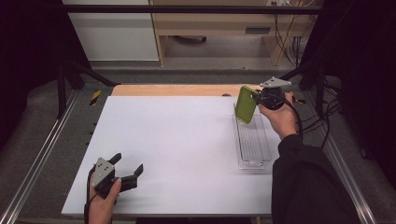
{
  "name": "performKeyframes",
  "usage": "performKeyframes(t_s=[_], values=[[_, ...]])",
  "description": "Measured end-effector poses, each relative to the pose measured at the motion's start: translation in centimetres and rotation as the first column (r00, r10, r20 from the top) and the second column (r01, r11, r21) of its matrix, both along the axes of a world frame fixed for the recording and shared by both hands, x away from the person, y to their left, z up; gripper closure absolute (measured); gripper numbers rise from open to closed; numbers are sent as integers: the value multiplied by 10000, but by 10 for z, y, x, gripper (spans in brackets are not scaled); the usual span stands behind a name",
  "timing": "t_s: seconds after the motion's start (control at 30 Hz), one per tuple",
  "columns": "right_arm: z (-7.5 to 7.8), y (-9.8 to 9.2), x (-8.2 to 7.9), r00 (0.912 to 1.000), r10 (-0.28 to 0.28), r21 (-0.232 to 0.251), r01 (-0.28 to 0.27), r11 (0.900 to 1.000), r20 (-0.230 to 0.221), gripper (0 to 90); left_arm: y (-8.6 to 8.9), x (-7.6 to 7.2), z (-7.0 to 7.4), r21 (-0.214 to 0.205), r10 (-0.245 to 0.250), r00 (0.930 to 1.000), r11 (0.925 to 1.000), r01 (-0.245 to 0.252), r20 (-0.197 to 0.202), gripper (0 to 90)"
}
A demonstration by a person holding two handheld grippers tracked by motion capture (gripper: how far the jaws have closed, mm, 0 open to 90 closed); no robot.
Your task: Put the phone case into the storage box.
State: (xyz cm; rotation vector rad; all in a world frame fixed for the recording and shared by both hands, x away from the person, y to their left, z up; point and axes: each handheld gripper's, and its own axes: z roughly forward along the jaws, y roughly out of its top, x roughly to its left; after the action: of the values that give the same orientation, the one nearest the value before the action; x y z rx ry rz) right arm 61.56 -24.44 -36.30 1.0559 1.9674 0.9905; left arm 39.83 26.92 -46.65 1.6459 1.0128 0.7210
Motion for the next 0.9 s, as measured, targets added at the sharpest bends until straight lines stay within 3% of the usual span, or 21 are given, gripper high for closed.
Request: performKeyframes(t_s=[0.27, 0.9], values=[[-5, 3, 3, 10000, 38, -177, -38, 9998, 6, 765, 0, 0, 0, 6, -21, 10000, 10000, 21, -1, 49], [-11, 7, 9, 9999, -148, -87, 148, 9999, 53, 760, 0, 0, 0, -12, -18, 10000, 10000, 18, 16, 49]])
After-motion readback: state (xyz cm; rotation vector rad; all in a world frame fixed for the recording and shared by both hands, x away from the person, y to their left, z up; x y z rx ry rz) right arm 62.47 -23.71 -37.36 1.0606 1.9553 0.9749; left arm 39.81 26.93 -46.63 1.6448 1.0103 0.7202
